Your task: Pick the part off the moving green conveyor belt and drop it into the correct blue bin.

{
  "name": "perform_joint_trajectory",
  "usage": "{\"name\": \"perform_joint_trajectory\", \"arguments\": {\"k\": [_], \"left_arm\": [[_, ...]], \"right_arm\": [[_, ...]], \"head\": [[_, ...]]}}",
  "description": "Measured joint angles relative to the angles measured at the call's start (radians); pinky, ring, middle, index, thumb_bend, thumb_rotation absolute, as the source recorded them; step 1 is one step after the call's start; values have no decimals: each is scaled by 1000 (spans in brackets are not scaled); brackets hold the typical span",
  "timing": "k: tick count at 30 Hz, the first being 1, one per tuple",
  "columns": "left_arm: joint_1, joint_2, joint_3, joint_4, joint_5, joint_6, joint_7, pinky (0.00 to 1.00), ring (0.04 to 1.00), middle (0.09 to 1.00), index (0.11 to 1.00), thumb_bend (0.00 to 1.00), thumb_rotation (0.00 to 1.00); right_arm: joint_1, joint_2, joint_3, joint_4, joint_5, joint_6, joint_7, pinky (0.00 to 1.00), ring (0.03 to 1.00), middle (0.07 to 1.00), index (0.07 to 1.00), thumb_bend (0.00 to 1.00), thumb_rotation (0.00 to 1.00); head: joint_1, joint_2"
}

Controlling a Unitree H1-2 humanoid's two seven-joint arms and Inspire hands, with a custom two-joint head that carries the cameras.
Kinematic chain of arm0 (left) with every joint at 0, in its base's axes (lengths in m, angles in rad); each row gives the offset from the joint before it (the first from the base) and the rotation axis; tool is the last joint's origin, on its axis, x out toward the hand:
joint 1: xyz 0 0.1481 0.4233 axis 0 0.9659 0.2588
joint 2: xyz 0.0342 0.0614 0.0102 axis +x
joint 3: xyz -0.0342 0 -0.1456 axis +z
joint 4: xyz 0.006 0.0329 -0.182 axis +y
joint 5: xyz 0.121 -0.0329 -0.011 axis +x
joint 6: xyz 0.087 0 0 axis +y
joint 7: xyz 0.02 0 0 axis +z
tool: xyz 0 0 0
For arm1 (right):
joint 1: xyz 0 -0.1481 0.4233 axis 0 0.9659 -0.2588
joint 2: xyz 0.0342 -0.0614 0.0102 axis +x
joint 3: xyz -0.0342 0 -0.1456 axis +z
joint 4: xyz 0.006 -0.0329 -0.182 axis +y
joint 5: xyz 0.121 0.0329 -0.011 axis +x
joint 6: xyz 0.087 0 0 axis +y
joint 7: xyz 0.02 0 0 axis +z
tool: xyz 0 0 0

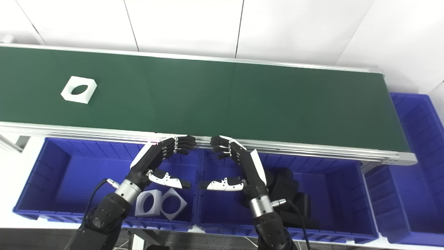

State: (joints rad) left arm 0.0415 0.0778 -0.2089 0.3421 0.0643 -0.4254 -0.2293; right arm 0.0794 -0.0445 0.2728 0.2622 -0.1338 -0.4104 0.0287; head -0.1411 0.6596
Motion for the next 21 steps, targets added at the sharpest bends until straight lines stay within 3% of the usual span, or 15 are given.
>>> {"name": "perform_joint_trajectory", "arguments": {"k": [2, 4, 8, 10, 12, 14, 16, 21], "left_arm": [[-2, -2, -3, 12, 0, -2, 1, 720, 757, 760, 748, 1000, 149], [-5, -6, -7, 31, 0, -4, 7, 724, 759, 758, 744, 1000, 152], [-27, -29, -28, 101, 1, -6, 27, 729, 766, 766, 742, 1000, 179], [-34, -32, -49, 130, 6, -7, 43, 727, 765, 763, 744, 1000, 176], [-40, -38, -62, 151, 20, -7, 64, 730, 764, 762, 749, 1000, 174], [-50, -44, -72, 171, 22, -7, 78, 736, 765, 762, 751, 1000, 184], [-57, -45, -83, 181, 23, -8, 97, 736, 767, 761, 748, 1000, 194], [-78, -44, -115, 216, 29, -19, 152, 734, 764, 755, 744, 1000, 212]], "right_arm": [[0, -1, 0, 10, 2, 0, -1, 617, 695, 738, 735, 930, 133], [0, -7, 0, 17, 6, 0, -1, 623, 699, 742, 738, 930, 142], [1, -29, -3, 24, 33, 0, 6, 636, 708, 747, 742, 918, 119], [0, -41, -13, 29, 53, -1, 16, 643, 713, 749, 742, 912, 115], [1, -49, -19, 39, 72, -2, 25, 648, 714, 749, 742, 908, 117], [-1, -53, -25, 60, 85, -2, 34, 651, 715, 746, 739, 907, 121], [-1, -56, -30, 72, 95, -2, 48, 652, 714, 744, 734, 910, 121], [-10, -55, -46, 99, 112, -3, 67, 650, 712, 742, 726, 921, 119]], "head": [[26, -12], [130, -52], [213, -99], [213, -100], [261, -139], [261, -140], [282, -170], [293, -202]]}}
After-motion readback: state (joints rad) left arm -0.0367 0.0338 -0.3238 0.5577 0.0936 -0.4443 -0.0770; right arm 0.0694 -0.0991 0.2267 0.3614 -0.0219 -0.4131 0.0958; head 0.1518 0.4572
